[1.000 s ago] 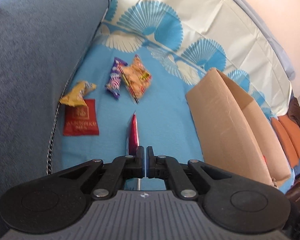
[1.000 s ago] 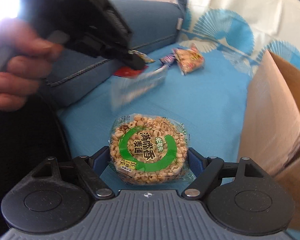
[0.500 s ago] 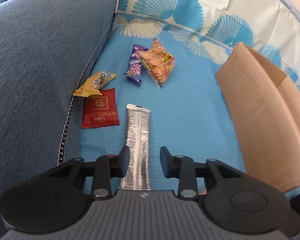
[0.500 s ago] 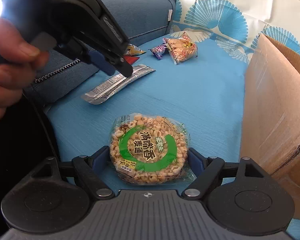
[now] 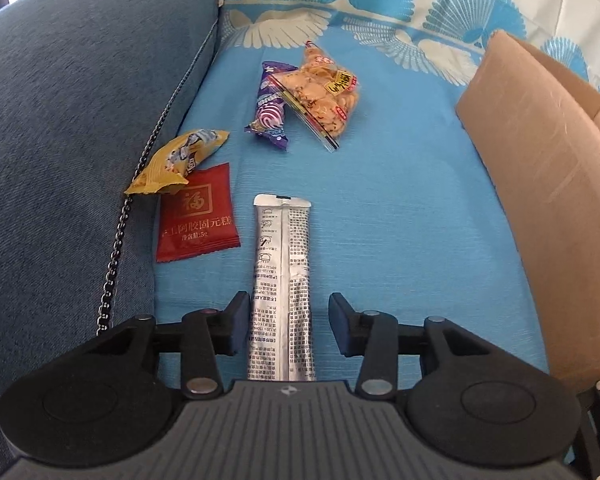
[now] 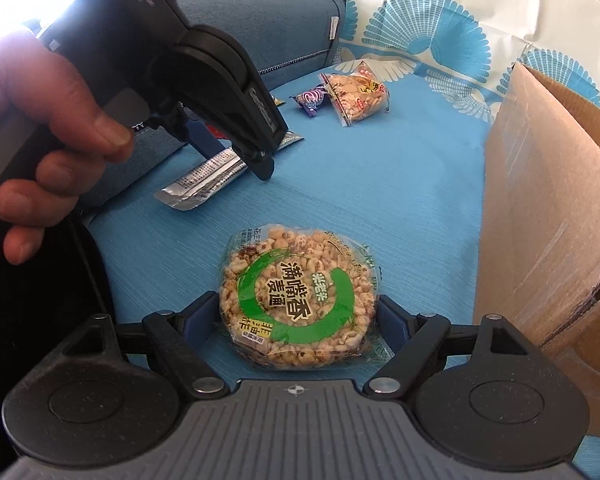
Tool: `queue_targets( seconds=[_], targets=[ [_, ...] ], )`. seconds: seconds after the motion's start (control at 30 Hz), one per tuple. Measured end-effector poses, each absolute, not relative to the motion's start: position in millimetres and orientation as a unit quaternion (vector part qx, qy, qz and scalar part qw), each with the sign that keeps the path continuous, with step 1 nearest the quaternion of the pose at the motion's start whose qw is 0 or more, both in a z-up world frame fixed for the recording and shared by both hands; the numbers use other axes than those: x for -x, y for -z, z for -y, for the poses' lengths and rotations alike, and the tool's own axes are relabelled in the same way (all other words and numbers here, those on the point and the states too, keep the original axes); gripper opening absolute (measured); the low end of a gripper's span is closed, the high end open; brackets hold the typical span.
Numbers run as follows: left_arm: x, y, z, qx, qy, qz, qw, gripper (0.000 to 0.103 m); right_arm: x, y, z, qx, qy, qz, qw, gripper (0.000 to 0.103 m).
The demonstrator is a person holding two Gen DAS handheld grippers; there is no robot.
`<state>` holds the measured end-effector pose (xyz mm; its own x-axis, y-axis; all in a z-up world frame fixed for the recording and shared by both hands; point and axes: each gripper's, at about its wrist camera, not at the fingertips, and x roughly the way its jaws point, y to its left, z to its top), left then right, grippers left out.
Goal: Organize snacks
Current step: 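Lift the stick pack and peanut cake off the sofa with both tools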
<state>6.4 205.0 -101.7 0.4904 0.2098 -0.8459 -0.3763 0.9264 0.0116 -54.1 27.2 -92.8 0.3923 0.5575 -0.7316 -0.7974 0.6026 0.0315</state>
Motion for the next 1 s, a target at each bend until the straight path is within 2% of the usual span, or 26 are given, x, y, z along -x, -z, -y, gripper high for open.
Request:
queue_targets(
  seconds=[0.17, 0.27, 0.37, 0.57, 1.0],
  targets=[
    [-9, 104, -201, 0.073, -0.173, -0.477, 0.859, 0.045, 55, 93, -28, 0.166, -0.413, -0.364, 0.818, 0.084],
    [-9, 104, -199, 0.072, -0.168, -0.475, 0.861, 0.033, 55, 93, -28, 0.168, -0.413, -0.363, 0.818, 0.084],
    [-7, 102, -197, 0.067, -0.162, -0.469, 0.865, 0.026, 56, 93, -28, 0.169, -0.412, -0.360, 0.820, 0.084],
    [2, 93, -192, 0.063, -0.152, -0.448, 0.879, 0.024, 57, 85, -25, 0.157, -0.399, -0.337, 0.838, 0.083],
    [8, 87, -183, 0.059, -0.131, -0.448, 0.882, 0.025, 52, 93, -26, 0.166, -0.389, -0.358, 0.832, 0.083]
  ],
)
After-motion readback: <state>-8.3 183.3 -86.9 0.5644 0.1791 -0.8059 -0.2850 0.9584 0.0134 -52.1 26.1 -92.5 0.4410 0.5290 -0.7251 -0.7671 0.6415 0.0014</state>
